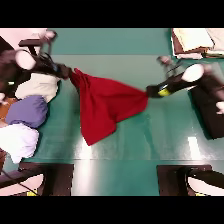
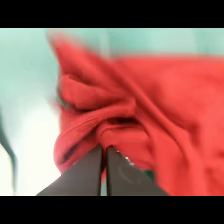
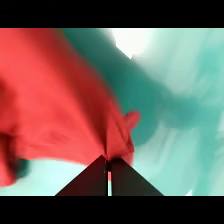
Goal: Fold the shirts.
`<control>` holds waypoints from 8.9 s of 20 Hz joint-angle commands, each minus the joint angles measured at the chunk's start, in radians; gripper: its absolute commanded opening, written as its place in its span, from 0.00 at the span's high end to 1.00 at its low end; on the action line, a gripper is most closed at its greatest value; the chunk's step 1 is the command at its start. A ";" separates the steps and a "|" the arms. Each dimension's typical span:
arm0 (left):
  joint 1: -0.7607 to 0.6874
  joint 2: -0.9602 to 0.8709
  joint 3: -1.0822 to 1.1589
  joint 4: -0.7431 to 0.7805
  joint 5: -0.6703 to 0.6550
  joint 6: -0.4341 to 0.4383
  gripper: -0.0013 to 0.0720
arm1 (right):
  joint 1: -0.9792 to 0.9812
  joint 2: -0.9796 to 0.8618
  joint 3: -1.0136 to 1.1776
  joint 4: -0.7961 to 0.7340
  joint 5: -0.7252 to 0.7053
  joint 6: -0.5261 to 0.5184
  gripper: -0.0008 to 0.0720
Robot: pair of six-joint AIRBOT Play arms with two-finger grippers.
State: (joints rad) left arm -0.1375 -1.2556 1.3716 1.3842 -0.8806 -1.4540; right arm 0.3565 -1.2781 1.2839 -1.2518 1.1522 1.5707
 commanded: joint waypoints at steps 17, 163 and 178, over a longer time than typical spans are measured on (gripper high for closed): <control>0.014 0.361 -0.688 -0.109 -0.184 0.025 0.95 | -0.063 0.389 -0.241 -0.154 0.205 0.048 0.97; 0.201 0.069 -0.681 -0.423 -0.131 0.147 0.93 | -0.546 0.241 -0.322 0.223 0.284 -0.230 0.55; 0.201 0.133 -0.572 -0.425 -0.202 0.145 0.95 | -0.960 0.239 -0.795 0.141 0.201 -0.229 0.35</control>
State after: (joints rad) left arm 0.0635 -1.1255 0.7971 0.9627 -1.0832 -1.3098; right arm -0.5884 -1.0382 0.5804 -1.1156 1.4155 1.3418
